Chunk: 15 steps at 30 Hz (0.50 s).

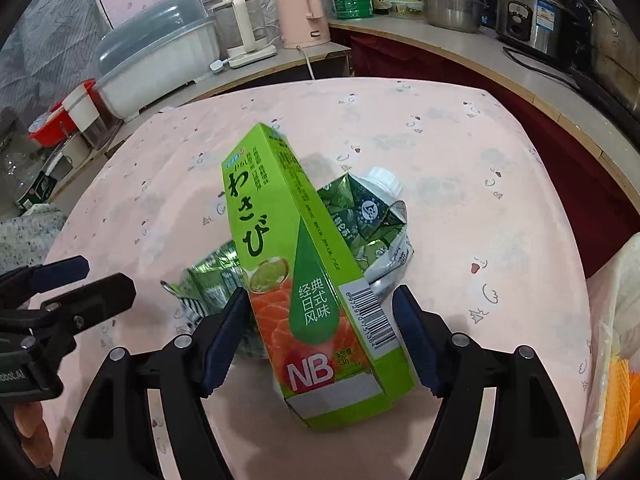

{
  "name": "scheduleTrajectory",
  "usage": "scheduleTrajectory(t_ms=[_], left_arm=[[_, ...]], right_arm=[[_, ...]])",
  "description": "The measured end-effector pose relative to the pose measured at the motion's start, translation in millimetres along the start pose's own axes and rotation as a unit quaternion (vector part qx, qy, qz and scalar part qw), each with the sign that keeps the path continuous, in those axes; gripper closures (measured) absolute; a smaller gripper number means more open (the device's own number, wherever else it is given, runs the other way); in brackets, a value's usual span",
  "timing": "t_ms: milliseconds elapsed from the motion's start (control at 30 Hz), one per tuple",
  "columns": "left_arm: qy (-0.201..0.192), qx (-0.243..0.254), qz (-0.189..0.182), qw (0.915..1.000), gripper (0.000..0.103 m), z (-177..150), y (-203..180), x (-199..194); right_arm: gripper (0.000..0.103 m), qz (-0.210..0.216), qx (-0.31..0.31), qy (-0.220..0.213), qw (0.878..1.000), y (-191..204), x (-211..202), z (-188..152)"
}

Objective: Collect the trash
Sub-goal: 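Reach both grippers toward the green wasabi box and green foil pouch, then grasp the green wasabi box with the right gripper while the left grasps the green foil pouch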

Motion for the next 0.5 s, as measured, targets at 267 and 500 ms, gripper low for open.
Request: scheduleTrajectory(t_ms=[267, 500], left_arm=[[0.000, 0.015, -0.016, 0.9998, 0.017, 0.7, -20.2, -0.4], [-0.005, 0.039, -0.044, 0.9983, 0.015, 2.3, -55.1, -5.8]], right_arm=[[0.055, -0.003, 0.021, -0.020, 1.000, -8.2, -17.0, -10.0], [0.057, -0.015, 0.055, -0.060, 0.997, -23.1, -49.5, -21.1]])
Point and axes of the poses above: each gripper's, at about its wrist camera, not at the fingertips, and x roughly the way its jaws point, y to its left, z to its top, the point moved 4 cm from there along x, roughly the way its jaws point, and after that the axes turned 14 degrees about z, right-handed, at the moved point
